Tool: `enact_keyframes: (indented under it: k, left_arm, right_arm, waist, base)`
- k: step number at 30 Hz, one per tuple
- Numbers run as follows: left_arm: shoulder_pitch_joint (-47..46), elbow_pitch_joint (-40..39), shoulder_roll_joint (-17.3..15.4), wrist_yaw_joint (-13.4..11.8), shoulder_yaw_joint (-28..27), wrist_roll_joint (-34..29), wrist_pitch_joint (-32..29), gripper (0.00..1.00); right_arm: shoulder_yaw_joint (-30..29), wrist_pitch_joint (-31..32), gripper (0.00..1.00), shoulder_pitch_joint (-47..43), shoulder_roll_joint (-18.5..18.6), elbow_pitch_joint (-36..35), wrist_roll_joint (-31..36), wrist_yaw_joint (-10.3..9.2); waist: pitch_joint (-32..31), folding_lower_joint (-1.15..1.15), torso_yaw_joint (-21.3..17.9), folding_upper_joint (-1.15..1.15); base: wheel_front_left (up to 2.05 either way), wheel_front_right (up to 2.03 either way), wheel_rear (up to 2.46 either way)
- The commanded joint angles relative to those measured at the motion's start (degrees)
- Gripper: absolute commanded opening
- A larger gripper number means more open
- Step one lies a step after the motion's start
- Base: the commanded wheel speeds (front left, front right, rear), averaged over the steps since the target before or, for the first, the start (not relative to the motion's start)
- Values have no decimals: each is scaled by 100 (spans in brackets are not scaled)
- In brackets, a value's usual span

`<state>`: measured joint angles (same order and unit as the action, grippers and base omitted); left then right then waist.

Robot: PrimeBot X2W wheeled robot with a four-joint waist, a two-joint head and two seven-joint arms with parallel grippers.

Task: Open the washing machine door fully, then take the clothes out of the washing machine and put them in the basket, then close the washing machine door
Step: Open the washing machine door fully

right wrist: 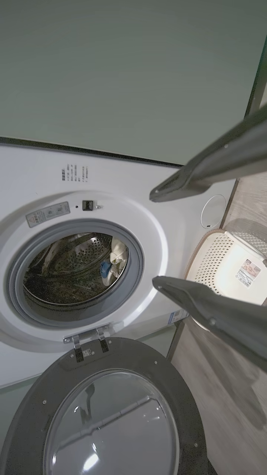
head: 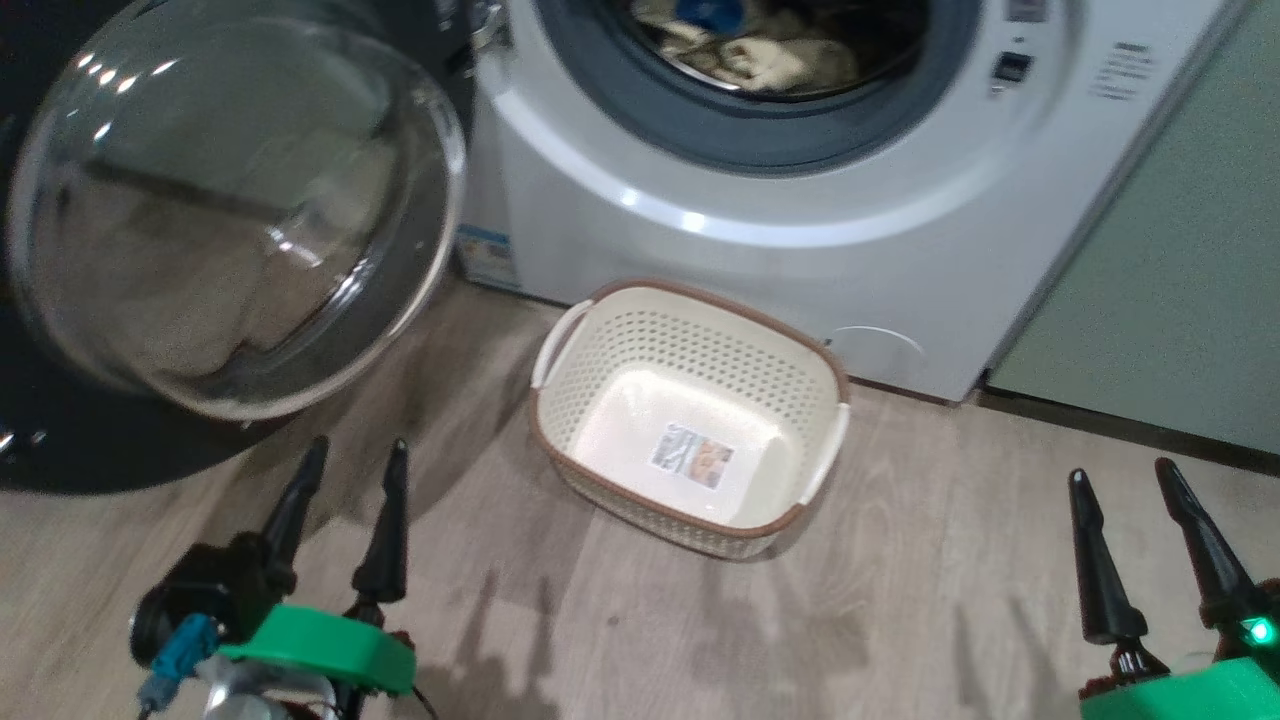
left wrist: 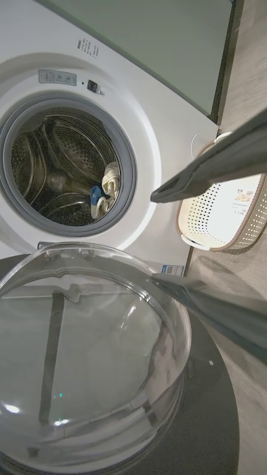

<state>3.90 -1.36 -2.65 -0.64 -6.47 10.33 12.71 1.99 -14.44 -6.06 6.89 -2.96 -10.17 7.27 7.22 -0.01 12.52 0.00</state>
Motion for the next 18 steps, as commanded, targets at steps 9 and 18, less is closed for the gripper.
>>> enact_keyframes:
  k: [9,18]
  left_arm:
    - [4,-385,-55,-124,101,-81,-184,100]
    - [38,-350,-80,-214,131,-95,-293,100]
  right_arm:
    - [238,-56,100,20,-24,-254,12,22]
    - [308,-56,100,-110,-45,-234,111,22]
  waist:
    - [-274,1,-949,0]
    - [-325,1,-1444,0]
  base:
    - [0,0,0]
    - [0,0,0]
